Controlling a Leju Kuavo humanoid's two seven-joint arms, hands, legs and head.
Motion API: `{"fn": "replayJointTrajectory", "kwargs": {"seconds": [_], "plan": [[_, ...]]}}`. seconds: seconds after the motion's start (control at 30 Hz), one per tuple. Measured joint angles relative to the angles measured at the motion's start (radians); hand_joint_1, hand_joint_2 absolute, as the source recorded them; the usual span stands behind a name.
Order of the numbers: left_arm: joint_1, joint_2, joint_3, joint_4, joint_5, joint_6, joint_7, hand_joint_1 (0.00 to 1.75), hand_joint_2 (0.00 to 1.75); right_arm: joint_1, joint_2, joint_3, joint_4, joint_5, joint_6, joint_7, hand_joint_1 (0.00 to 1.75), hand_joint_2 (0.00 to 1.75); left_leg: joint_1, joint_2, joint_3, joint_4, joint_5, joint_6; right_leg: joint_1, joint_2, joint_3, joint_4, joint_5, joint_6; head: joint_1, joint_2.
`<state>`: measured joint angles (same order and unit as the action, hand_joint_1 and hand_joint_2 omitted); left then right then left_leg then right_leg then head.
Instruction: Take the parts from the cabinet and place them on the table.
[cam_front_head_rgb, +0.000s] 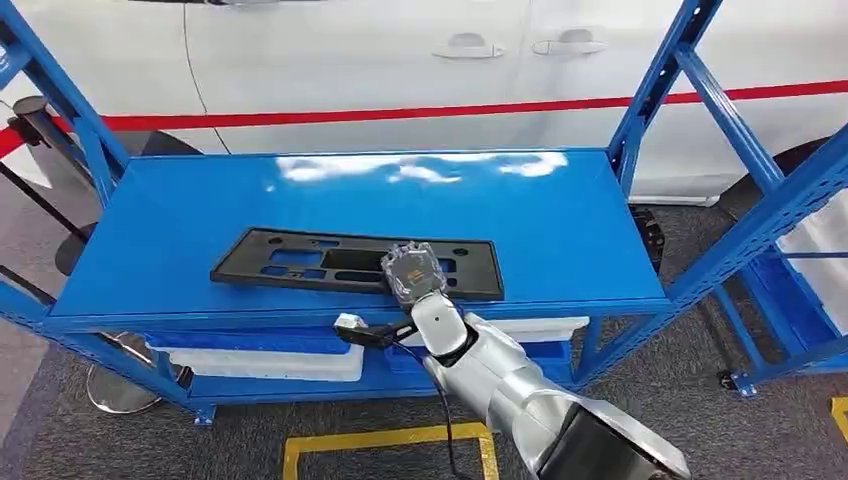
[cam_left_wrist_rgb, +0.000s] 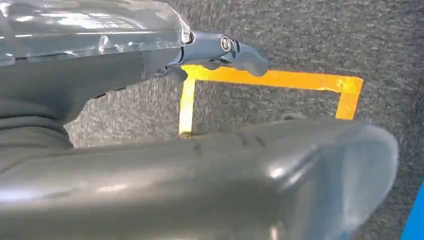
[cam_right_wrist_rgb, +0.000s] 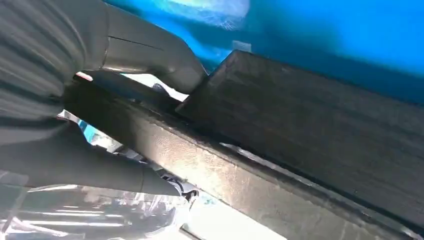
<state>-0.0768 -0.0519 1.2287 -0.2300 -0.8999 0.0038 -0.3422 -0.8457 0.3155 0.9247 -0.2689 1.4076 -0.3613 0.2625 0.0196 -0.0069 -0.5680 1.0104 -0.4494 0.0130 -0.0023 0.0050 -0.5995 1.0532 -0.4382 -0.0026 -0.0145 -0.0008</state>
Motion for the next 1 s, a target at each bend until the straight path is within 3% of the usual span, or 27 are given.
{"fn": "replayJointTrajectory", "kwargs": {"seconds": [0.03,0.13,0.2,0.23,0.3,0.33,0.37,0.4,0.47,0.5,0.53,0.57,0.63,0.7,0.73,0.77,0.83,0.87,0.9,0.93,1.0], "plan": [[-0.001,-0.003,0.000,0.000,0.000,-0.003,0.000,0.00,0.00,-0.001,0.000,-0.002,0.000,0.000,0.000,0.000,1.66,1.75,-0.006,-0.001,-0.004,0.004,-0.002,-0.005,0.008,0.000,0.014,-0.033,-0.013,-0.007,-0.001,0.000],[0.000,-0.002,0.000,0.000,-0.001,-0.020,-0.028,0.00,0.00,-0.002,0.000,-0.006,0.000,0.001,0.001,0.000,1.66,1.75,-0.001,-0.002,-0.006,-0.004,0.003,-0.023,0.010,0.001,0.007,-0.036,-0.010,-0.009,0.000,0.000],[0.000,-0.001,0.000,0.000,-0.001,-0.040,-0.075,0.00,0.00,-0.003,0.000,-0.014,0.000,0.000,-0.007,-0.002,1.66,1.75,-0.002,-0.001,-0.008,0.008,-0.010,-0.031,-0.002,-0.003,0.020,-0.058,0.001,-0.020,-0.001,0.000],[0.000,-0.001,0.000,0.000,-0.001,-0.048,-0.101,0.00,0.00,-0.003,0.000,-0.018,0.000,-0.002,-0.016,-0.004,1.66,1.75,-0.002,0.001,-0.027,0.051,-0.042,-0.034,-0.004,-0.004,0.022,-0.062,0.002,-0.028,-0.005,0.000],[0.000,-0.002,-0.001,0.000,-0.004,-0.053,-0.122,0.00,0.00,0.000,-0.003,-0.032,0.000,-0.008,-0.036,-0.021,1.66,1.75,0.001,0.001,-0.097,0.202,-0.116,-0.040,-0.002,-0.005,0.020,-0.061,0.002,-0.030,-0.005,0.000],[0.001,-0.001,-0.001,0.000,-0.005,-0.056,-0.128,0.00,0.00,0.004,-0.005,-0.040,0.000,-0.015,-0.050,-0.029,1.66,1.75,0.002,0.001,-0.131,0.272,-0.138,-0.045,-0.001,-0.005,0.019,-0.060,0.002,-0.030,-0.005,0.000],[0.003,-0.001,-0.001,0.000,-0.006,-0.061,-0.130,0.00,0.00,0.008,-0.007,-0.051,0.000,-0.026,-0.067,-0.043,1.66,1.75,0.003,0.001,-0.145,0.301,-0.135,-0.049,-0.001,-0.005,0.019,-0.058,0.001,-0.031,-0.005,0.000],[0.002,-0.001,-0.001,0.000,-0.011,-0.063,-0.130,0.00,0.00,0.010,-0.008,-0.066,0.000,-0.039,-0.084,-0.060,1.66,1.75,0.004,0.001,-0.135,0.278,-0.109,-0.051,-0.001,-0.005,0.019,-0.057,0.000,-0.030,-0.005,0.000],[-0.001,-0.001,-0.001,0.000,-0.011,-0.064,-0.130,0.00,0.00,0.010,-0.009,-0.102,-0.004,-0.111,-0.127,-0.130,1.66,1.75,0.010,0.002,-0.065,0.129,-0.022,-0.054,-0.004,-0.003,0.020,-0.048,-0.005,-0.024,-0.005,0.000],[-0.003,-0.001,-0.001,0.000,-0.008,-0.064,-0.131,0.00,0.00,0.010,-0.008,-0.137,-0.013,-0.192,-0.145,-0.212,1.66,1.75,0.013,0.004,-0.024,0.044,0.013,-0.055,-0.004,-0.002,0.018,-0.040,-0.010,-0.018,-0.005,0.000],[-0.005,-0.002,-0.001,0.000,-0.001,-0.066,-0.130,0.00,0.00,0.010,-0.008,-0.181,-0.026,-0.277,-0.150,-0.310,1.66,1.75,0.010,0.003,-0.014,0.026,-0.009,-0.055,0.003,0.000,0.012,-0.034,-0.014,-0.012,-0.005,0.000],[-0.009,-0.002,0.000,0.000,0.005,-0.066,-0.129,0.00,0.00,0.009,-0.004,-0.231,-0.048,-0.365,-0.137,-0.413,1.66,1.75,0.008,0.000,-0.015,0.019,-0.007,-0.042,0.006,0.005,0.002,-0.023,-0.013,-0.009,-0.003,0.000],[-0.010,-0.002,0.002,0.000,0.012,-0.066,-0.123,0.00,0.00,0.014,0.003,-0.334,-0.114,-0.571,-0.039,-0.627,1.66,1.75,0.008,0.002,-0.018,0.022,-0.009,-0.033,0.006,0.007,0.003,-0.028,-0.010,-0.002,-0.002,0.000],[-0.012,-0.007,0.005,0.000,0.021,-0.071,-0.130,0.00,0.00,0.041,0.003,-0.417,-0.219,-0.759,0.109,-0.766,1.66,1.75,0.012,0.004,-0.013,0.014,-0.002,-0.015,0.001,0.005,0.004,-0.019,-0.023,0.010,-0.003,0.000],[-0.012,-0.008,0.008,0.000,0.022,-0.078,-0.138,0.00,0.00,0.067,-0.005,-0.452,-0.289,-0.852,0.193,-0.798,1.66,1.75,0.012,0.003,-0.012,0.013,-0.002,-0.008,0.001,0.003,-0.007,0.011,-0.047,0.015,-0.002,0.000],[-0.012,-0.008,0.008,0.000,0.023,-0.085,-0.149,0.00,0.00,0.104,-0.014,-0.471,-0.381,-0.961,0.285,-0.813,1.66,1.75,0.012,0.002,-0.014,0.012,-0.001,-0.003,-0.001,0.002,-0.037,0.073,-0.086,0.020,-0.002,0.000],[-0.007,-0.008,0.009,0.000,0.023,-0.095,-0.168,0.00,0.00,0.200,-0.051,-0.501,-0.568,-1.158,0.417,-0.819,1.66,1.75,0.009,-0.003,-0.018,0.013,-0.001,0.000,-0.006,0.001,-0.119,0.242,-0.160,0.027,-0.002,0.000],[-0.003,-0.008,0.009,0.000,0.021,-0.095,-0.174,0.00,0.00,0.238,-0.072,-0.511,-0.649,-1.228,0.459,-0.832,1.66,1.75,0.008,-0.005,-0.019,0.013,-0.001,0.001,-0.006,0.001,-0.141,0.283,-0.166,0.029,-0.002,0.000],[0.001,-0.008,0.009,0.000,0.019,-0.094,-0.182,0.00,0.00,0.275,-0.097,-0.519,-0.740,-1.298,0.497,-0.851,1.66,1.75,0.008,-0.008,-0.018,0.013,-0.001,0.001,-0.006,0.001,-0.140,0.276,-0.146,0.028,-0.002,0.000],[0.004,-0.009,0.009,0.000,0.017,-0.091,-0.188,0.00,0.00,0.307,-0.126,-0.528,-0.818,-1.354,0.524,-0.866,1.66,1.75,0.007,-0.009,-0.017,0.013,-0.002,0.001,-0.006,0.001,-0.120,0.225,-0.109,0.025,-0.002,0.000],[0.011,-0.014,0.009,0.000,0.010,-0.079,-0.205,0.00,0.00,0.364,-0.167,-0.540,-0.978,-1.457,0.581,-0.886,1.66,1.75,0.004,-0.010,-0.010,0.013,-0.007,-0.003,-0.002,0.000,-0.032,0.040,-0.013,0.011,-0.002,0.000]]}}
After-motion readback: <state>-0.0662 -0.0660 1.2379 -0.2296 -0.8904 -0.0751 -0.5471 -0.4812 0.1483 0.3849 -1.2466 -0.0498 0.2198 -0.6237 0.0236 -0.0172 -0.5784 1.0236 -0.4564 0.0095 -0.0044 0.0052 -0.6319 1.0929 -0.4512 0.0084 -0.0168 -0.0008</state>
